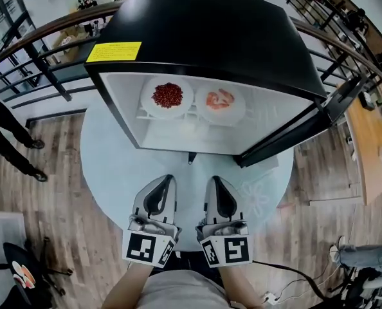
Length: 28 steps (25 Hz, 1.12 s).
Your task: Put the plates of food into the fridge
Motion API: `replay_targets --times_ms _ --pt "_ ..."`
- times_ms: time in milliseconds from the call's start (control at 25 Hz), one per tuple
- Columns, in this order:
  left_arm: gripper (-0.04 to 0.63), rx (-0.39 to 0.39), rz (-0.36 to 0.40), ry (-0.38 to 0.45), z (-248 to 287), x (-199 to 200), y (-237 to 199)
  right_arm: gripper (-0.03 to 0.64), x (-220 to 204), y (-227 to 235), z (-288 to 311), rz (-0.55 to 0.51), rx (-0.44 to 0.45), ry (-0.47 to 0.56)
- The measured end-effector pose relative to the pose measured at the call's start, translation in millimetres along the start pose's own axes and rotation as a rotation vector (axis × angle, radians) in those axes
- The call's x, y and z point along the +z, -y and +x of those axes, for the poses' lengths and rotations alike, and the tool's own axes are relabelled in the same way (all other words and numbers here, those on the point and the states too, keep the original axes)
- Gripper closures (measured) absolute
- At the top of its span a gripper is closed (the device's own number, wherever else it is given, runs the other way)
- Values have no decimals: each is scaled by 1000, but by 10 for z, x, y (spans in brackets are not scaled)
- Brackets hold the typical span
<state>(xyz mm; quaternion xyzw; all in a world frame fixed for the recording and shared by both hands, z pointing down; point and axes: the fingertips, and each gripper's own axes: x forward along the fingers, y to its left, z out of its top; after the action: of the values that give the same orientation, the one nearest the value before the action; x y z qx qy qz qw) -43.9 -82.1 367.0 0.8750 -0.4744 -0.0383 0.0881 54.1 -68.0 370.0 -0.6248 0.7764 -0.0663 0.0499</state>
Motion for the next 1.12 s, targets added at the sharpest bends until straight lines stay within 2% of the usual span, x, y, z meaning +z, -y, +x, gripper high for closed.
replay_targets --times_ms 320,640,1120 --pt "588 20 2 26 -109 91 -11 603 137 -47 -92 2 6 29" --pt "588 43 30 46 -218 183 -27 603 138 -219 -154 -75 34 32" --pt "588 38 32 47 -223 153 -17 603 164 -243 -155 -61 33 42"
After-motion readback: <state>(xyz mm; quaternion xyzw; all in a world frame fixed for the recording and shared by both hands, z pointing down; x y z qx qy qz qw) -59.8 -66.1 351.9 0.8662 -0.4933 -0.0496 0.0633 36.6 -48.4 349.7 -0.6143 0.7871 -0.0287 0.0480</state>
